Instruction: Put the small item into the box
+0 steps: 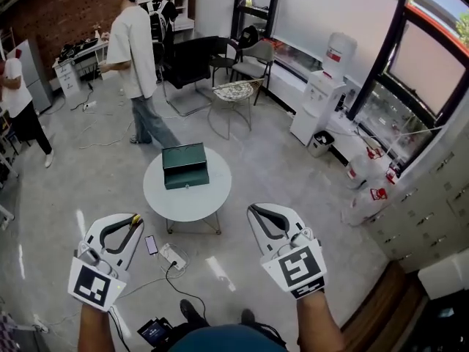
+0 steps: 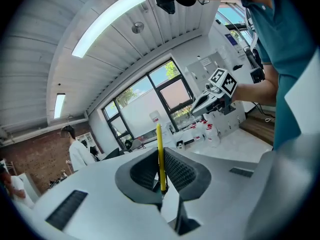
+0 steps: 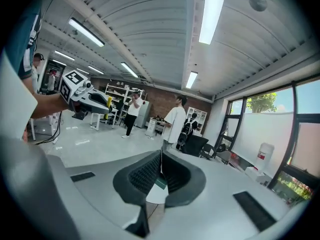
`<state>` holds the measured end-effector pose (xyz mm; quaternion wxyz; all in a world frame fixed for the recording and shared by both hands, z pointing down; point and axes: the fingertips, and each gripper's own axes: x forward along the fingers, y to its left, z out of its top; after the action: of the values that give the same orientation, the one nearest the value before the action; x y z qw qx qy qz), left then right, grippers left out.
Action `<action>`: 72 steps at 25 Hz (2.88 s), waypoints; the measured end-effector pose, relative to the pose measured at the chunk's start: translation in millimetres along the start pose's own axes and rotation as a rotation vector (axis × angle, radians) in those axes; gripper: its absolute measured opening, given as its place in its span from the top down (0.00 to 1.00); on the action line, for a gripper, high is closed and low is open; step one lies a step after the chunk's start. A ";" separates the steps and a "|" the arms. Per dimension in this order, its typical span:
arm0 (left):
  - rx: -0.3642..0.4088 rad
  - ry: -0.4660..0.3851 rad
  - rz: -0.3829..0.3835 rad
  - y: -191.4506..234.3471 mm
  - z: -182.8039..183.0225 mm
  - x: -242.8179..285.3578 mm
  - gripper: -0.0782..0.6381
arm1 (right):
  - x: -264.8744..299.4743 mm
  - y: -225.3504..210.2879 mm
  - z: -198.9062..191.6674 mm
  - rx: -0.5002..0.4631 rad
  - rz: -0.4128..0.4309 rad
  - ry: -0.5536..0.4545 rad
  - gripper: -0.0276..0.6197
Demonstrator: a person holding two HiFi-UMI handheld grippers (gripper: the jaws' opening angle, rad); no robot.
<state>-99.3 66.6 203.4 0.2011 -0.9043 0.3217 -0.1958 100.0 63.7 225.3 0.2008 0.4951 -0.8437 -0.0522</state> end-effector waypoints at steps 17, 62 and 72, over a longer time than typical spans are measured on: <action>-0.022 -0.107 -0.121 135.0 -83.7 8.0 0.83 | 128.8 50.0 57.6 -0.011 -0.102 0.063 0.90; -0.268 0.214 -0.041 253.5 -308.8 364.4 0.83 | 518.4 -143.4 -114.6 0.012 0.317 0.106 0.90; -0.352 0.310 -0.125 224.3 -413.0 431.5 0.83 | 566.1 -149.9 -191.3 0.091 0.307 0.164 0.90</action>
<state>-102.7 -476.4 538.5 -0.0238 -0.9028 0.3211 -0.2852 53.7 -475.5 519.7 0.2519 0.3714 -0.8918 0.0578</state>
